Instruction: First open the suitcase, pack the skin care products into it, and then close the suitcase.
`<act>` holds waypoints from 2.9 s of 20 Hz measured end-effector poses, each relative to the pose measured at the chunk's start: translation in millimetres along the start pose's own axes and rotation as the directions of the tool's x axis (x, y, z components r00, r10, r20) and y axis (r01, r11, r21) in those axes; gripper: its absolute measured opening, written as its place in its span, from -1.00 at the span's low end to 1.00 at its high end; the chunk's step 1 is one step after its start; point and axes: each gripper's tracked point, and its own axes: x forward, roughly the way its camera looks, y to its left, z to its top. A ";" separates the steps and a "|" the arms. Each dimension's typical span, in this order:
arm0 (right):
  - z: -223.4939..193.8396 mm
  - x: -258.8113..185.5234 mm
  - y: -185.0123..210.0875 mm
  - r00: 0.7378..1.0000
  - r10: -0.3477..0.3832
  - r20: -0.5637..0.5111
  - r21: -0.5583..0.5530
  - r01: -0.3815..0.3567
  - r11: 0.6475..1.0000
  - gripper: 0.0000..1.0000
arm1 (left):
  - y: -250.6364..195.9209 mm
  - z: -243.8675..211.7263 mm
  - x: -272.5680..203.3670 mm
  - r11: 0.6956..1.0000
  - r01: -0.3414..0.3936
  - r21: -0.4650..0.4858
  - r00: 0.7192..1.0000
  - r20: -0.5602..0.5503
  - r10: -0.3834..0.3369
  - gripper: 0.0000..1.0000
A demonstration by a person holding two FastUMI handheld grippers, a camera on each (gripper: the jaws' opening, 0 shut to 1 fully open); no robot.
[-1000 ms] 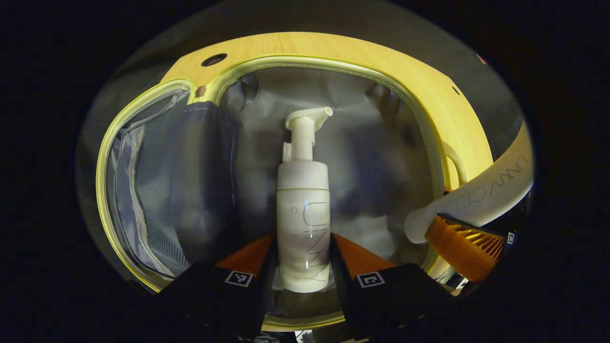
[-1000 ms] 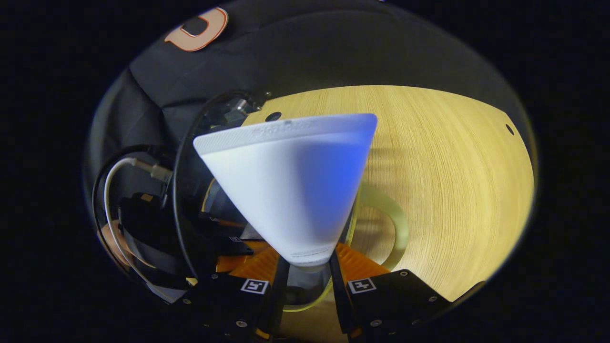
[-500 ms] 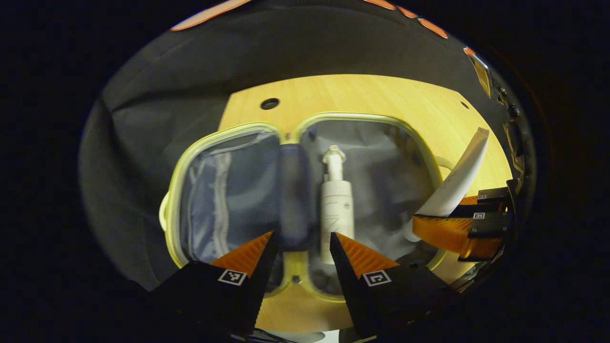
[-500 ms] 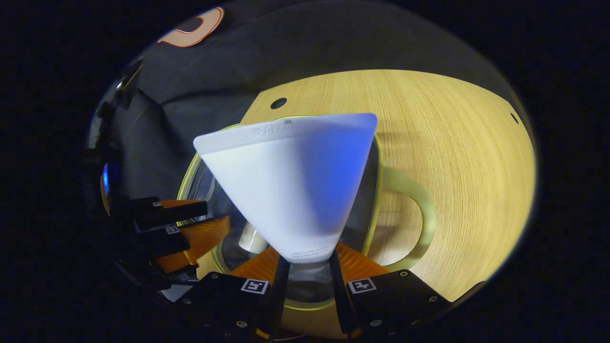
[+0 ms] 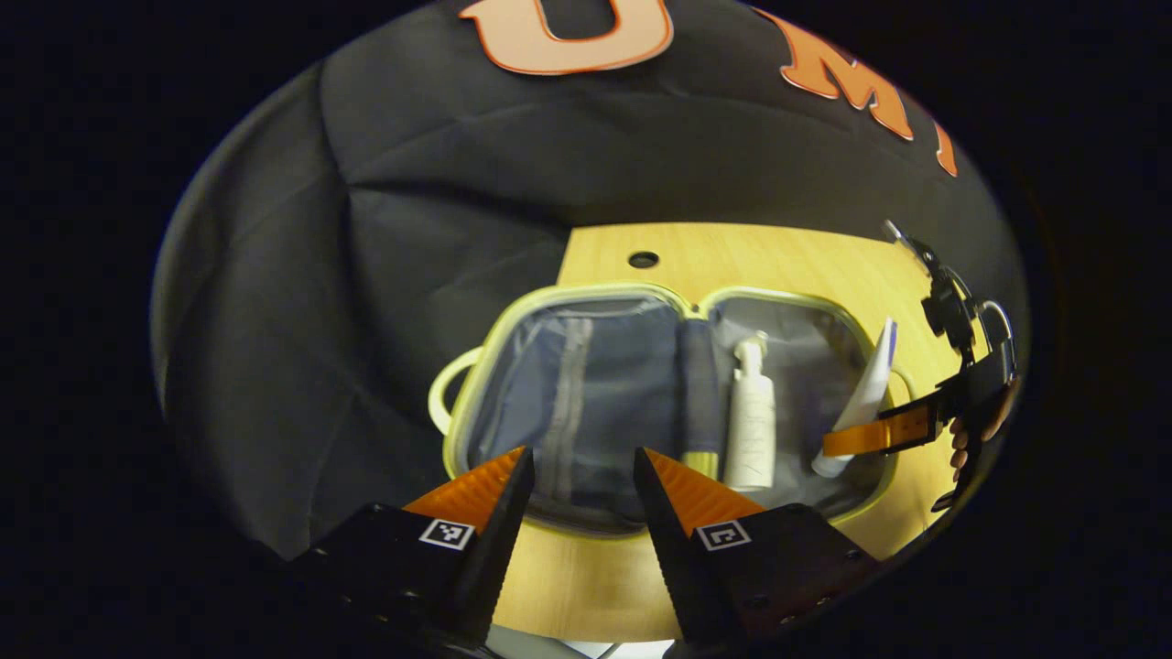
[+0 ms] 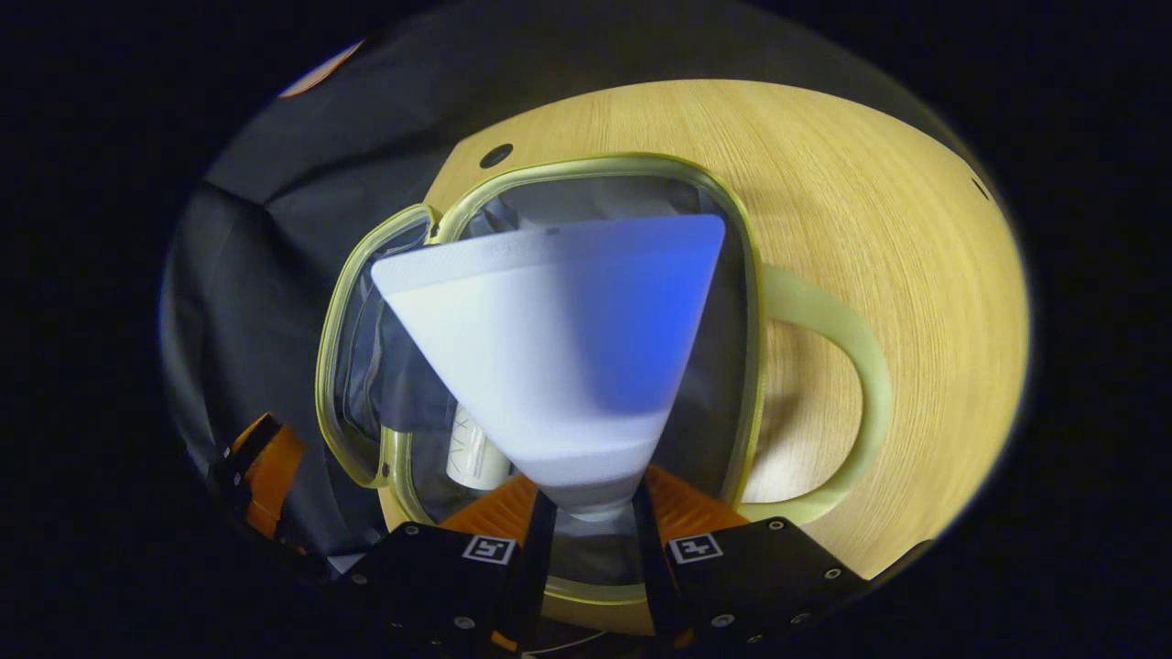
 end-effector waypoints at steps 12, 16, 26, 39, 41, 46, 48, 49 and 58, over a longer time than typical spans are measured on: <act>8.8 6.0 -0.6 0.999 -0.014 0.032 0.021 0.013 1.000 0.11 | 92.0 -50.9 14.5 0.958 -0.163 -0.237 0.987 -0.056 0.154 0.68; 19.3 -15.0 -6.7 0.995 -0.001 0.100 0.006 0.001 1.000 0.10 | 114.7 -48.5 30.4 0.930 -0.163 -0.330 0.987 -0.057 0.153 0.67; 50.8 -110.4 -32.2 0.912 -0.006 0.410 -0.026 0.018 0.999 0.70 | 139.9 -22.9 100.9 0.876 -0.043 -0.480 0.996 -0.085 0.002 0.72; 31.8 -218.4 -89.3 0.769 -0.079 0.635 0.042 0.067 0.997 0.81 | 151.1 -12.3 175.3 0.776 0.023 -0.630 0.992 -0.080 -0.094 0.63; 29.2 -229.3 -96.9 0.760 -0.083 0.645 0.061 0.057 0.996 0.81 | 149.2 -16.1 187.6 0.791 0.023 -0.611 0.988 -0.108 -0.111 0.21; 19.1 -252.4 -125.6 0.728 -0.136 0.672 0.101 0.091 0.991 0.81 | 139.6 -34.5 196.9 0.765 0.000 -0.644 0.973 -0.176 -0.148 -0.58; 15.6 -256.0 -132.3 0.721 -0.147 0.678 0.119 0.089 0.989 0.81 | 143.8 -25.7 191.7 0.775 0.012 -0.632 0.978 -0.155 -0.142 -0.58; 17.6 -259.5 -136.4 0.705 -0.153 0.692 0.129 0.087 0.988 0.82 | 144.4 -17.6 187.5 0.780 0.021 -0.625 0.983 -0.131 -0.131 -0.58; 32.3 -292.8 -179.0 0.611 -0.200 0.766 0.146 0.137 0.980 0.81 | 140.7 51.4 88.4 0.846 0.118 -0.520 0.992 0.099 -0.077 -0.72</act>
